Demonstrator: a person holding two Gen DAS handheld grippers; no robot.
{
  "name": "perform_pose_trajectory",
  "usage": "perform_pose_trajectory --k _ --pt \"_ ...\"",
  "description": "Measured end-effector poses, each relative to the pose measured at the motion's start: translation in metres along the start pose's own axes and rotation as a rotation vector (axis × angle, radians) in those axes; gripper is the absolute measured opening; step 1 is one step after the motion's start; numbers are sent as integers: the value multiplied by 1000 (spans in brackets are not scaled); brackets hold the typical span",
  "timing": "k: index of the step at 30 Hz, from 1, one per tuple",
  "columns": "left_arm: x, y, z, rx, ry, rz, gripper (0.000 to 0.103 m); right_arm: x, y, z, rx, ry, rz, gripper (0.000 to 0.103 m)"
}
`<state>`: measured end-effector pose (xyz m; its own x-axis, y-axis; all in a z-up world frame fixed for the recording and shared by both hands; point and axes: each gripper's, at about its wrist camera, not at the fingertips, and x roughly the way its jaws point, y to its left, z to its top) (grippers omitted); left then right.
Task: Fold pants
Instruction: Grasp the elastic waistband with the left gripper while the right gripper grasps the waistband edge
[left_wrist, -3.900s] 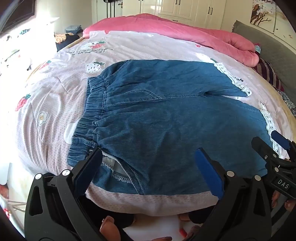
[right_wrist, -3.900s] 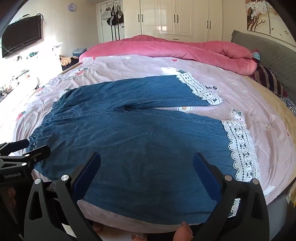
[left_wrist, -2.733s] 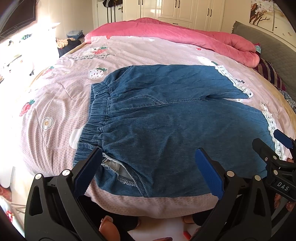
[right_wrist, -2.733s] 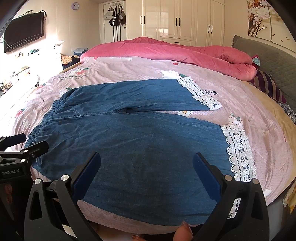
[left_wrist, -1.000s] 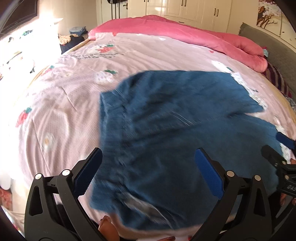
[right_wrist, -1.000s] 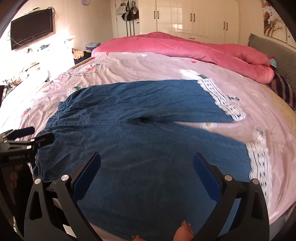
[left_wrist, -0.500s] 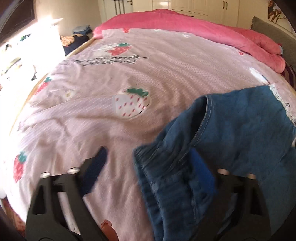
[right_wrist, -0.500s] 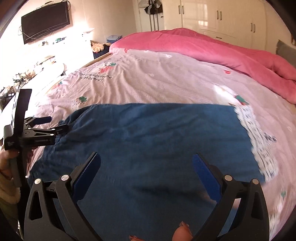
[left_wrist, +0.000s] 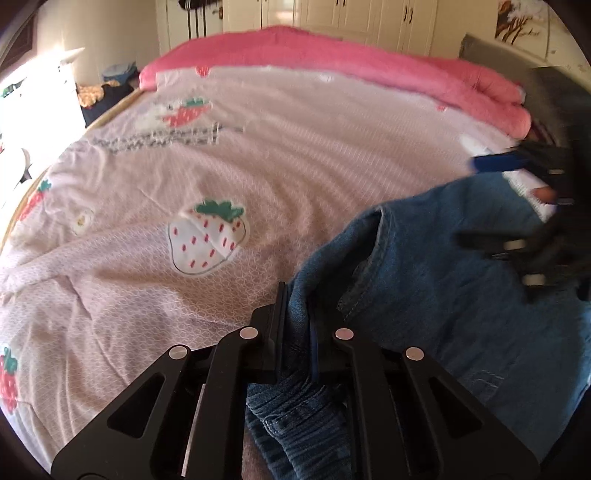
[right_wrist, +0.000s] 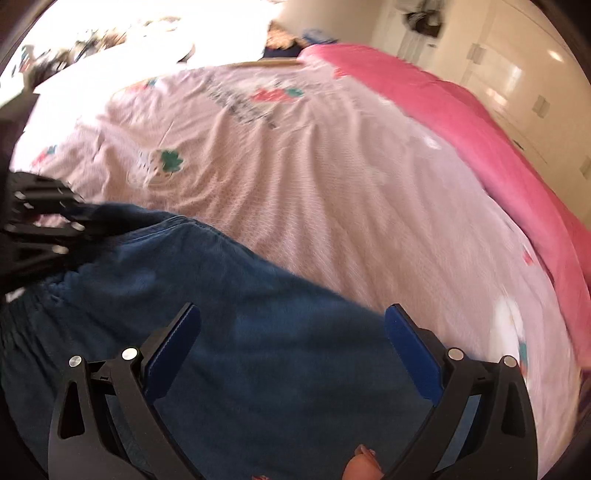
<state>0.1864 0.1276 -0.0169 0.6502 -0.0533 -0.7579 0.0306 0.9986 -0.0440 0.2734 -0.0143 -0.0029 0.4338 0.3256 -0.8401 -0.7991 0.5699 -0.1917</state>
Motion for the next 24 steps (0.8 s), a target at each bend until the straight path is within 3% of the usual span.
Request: perform_pose_trajectory --k 5,8,10,16,24 --pt "-27 -1 -1 -6 -91 -44 3 23 9 18 -139 51 37 97" --pt "-35 -5 0 8 -116 -54 3 17 13 17 -130 55 160 32" --pt "-36 -6 -2 15 -127 -42 3 10 17 16 -117 52 170 11" --pt "-57 -1 -8 7 -179 -85 4 -50 27 -10 -40 -59 136 6" --pt "-109 -27 -47 85 -231 -101 4 -122 84 -73 34 -115 162 6"
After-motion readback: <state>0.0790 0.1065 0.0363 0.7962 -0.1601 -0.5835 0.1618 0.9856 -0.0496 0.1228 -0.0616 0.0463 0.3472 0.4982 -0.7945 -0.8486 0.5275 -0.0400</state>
